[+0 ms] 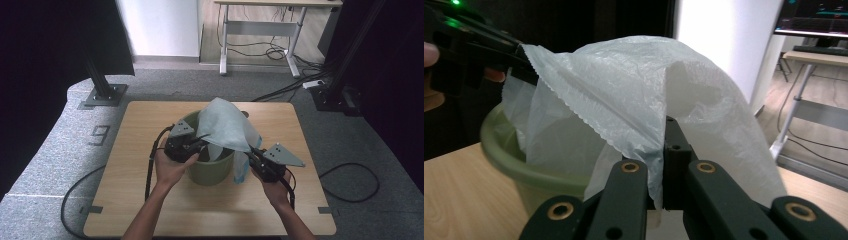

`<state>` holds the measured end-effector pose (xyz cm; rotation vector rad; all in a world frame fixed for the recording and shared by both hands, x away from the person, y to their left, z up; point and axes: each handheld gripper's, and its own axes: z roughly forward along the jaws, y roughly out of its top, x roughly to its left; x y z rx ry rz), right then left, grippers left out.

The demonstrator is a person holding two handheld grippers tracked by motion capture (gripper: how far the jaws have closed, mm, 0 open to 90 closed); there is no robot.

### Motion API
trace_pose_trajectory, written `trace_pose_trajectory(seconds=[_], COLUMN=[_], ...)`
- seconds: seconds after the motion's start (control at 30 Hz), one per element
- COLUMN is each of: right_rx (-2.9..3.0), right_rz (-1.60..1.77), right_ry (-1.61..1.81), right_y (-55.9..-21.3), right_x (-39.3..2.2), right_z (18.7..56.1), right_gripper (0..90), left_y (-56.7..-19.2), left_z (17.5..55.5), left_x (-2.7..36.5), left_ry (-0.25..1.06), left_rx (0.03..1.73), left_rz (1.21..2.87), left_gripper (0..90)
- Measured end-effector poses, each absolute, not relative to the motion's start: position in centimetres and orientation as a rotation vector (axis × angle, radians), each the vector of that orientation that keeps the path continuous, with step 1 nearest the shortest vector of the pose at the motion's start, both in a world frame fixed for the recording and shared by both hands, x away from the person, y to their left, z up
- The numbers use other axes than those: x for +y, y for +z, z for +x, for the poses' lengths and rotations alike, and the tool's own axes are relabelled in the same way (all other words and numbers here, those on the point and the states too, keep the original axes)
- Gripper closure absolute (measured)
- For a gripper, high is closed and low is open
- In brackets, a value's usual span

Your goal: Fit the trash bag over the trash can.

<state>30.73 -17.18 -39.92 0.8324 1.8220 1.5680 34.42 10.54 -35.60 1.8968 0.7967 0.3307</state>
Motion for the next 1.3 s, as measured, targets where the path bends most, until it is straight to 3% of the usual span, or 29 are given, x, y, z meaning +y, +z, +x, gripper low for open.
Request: trace_pose_trajectory(seconds=[0.07,0.27,0.43,0.8,1.03,1.3], right_rx=[1.834,1.869,1.863,1.909,1.940,1.892], right_rz=[0.821,0.755,0.763,0.874,0.965,1.030], right_ry=[1.580,1.618,1.652,1.542,1.542,1.521], right_y=[-40.1,-40.4,-40.3,-42.8,-44.9,-45.0], right_x=[-17.1,-17.4,-19.1,-23.0,-24.8,-25.8], right_z=[30.5,29.1,28.1,29.2,29.7,31.5], right_gripper=[82.8,59.8,50.0,40.9,40.3,38.7], left_y=[-35.8,-36.4,-36.9,-38.1,-38.0,-37.5], left_z=[34.4,34.5,35.0,35.6,35.5,35.8], left_x=[11.0,13.4,15.8,18.2,18.6,19.7], left_ry=[0.322,0.337,0.349,0.332,0.332,0.331], left_rx=[0.801,0.852,0.918,0.985,0.988,0.998], left_rz=[1.893,1.887,1.872,1.829,1.814,1.780], left_gripper=[89.7,89.7,89.7,89.7,89.6,89.5])
